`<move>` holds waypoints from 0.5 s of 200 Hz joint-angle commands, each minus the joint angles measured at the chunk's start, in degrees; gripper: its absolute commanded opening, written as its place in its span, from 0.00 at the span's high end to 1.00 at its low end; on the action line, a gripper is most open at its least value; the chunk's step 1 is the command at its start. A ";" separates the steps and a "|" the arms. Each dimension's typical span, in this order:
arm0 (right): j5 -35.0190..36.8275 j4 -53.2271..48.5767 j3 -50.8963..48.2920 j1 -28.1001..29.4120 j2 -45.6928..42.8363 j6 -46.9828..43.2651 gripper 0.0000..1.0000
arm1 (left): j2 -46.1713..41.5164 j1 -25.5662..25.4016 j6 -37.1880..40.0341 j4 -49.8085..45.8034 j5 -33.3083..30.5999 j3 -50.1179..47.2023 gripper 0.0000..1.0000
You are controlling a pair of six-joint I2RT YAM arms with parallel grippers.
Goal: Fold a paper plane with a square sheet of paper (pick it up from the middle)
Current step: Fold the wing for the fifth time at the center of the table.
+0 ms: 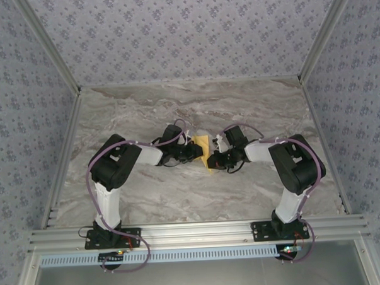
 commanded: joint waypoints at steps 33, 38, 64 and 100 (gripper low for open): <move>1.62 -1.81 0.25 0.00 0.07 -0.19 0.92 | 0.97 -0.04 1.26 -3.92 -3.43 0.36 0.84; 1.87 -2.06 0.16 -0.10 -0.42 -0.30 0.91 | 0.97 0.02 1.26 -4.17 -3.55 0.49 0.84; 4.23 -4.43 0.35 -0.16 -3.58 -1.80 0.85 | 1.18 0.16 1.29 -6.48 -4.64 1.50 0.84; 10.71 -9.34 1.84 1.66 -5.96 -5.23 0.76 | 1.46 0.15 1.22 -9.50 -5.32 3.20 0.84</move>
